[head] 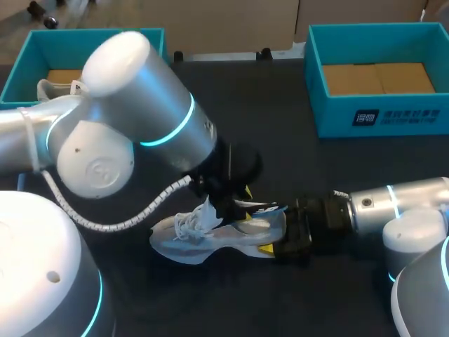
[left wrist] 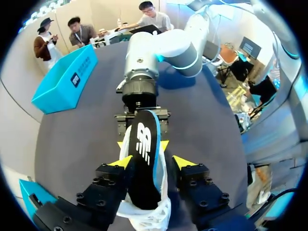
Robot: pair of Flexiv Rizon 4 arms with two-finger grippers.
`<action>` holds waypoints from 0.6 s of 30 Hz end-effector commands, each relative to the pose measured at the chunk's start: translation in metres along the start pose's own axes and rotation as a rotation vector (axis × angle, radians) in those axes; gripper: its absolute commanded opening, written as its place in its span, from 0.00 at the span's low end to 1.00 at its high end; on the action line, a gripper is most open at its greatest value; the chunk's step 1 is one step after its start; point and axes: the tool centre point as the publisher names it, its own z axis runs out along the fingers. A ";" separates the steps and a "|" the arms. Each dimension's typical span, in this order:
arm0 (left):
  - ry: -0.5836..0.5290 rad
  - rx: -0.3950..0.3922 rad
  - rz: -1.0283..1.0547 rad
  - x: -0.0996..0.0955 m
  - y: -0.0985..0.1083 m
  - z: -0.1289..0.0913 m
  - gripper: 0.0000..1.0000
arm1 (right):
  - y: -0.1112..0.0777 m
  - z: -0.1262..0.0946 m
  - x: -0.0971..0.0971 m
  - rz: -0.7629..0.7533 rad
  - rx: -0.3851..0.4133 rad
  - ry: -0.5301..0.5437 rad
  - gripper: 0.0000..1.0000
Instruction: Take the shoe out of the shoebox, open the shoe tongue, remove and reinsert the insole, then place the shoe into the shoebox
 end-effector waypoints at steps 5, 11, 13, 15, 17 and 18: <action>-0.061 -0.024 -0.009 0.001 -0.004 0.018 0.42 | 0.001 0.000 0.001 -0.001 0.003 -0.002 0.00; -0.063 -0.033 -0.014 0.000 -0.004 0.020 0.00 | 0.001 0.000 0.001 -0.001 0.003 -0.002 0.00; -0.063 -0.035 -0.013 0.000 -0.004 0.020 0.00 | 0.001 0.000 0.001 -0.001 0.003 -0.002 0.00; -0.066 -0.033 -0.012 0.000 -0.004 0.018 0.00 | 0.001 0.000 0.001 -0.001 0.003 -0.002 0.00; -0.069 -0.023 -0.014 0.000 -0.004 0.012 0.00 | 0.001 0.000 0.001 -0.001 0.003 -0.002 0.00; -0.071 -0.017 -0.013 0.001 -0.003 0.008 0.00 | 0.001 0.000 0.001 -0.001 0.003 -0.002 0.00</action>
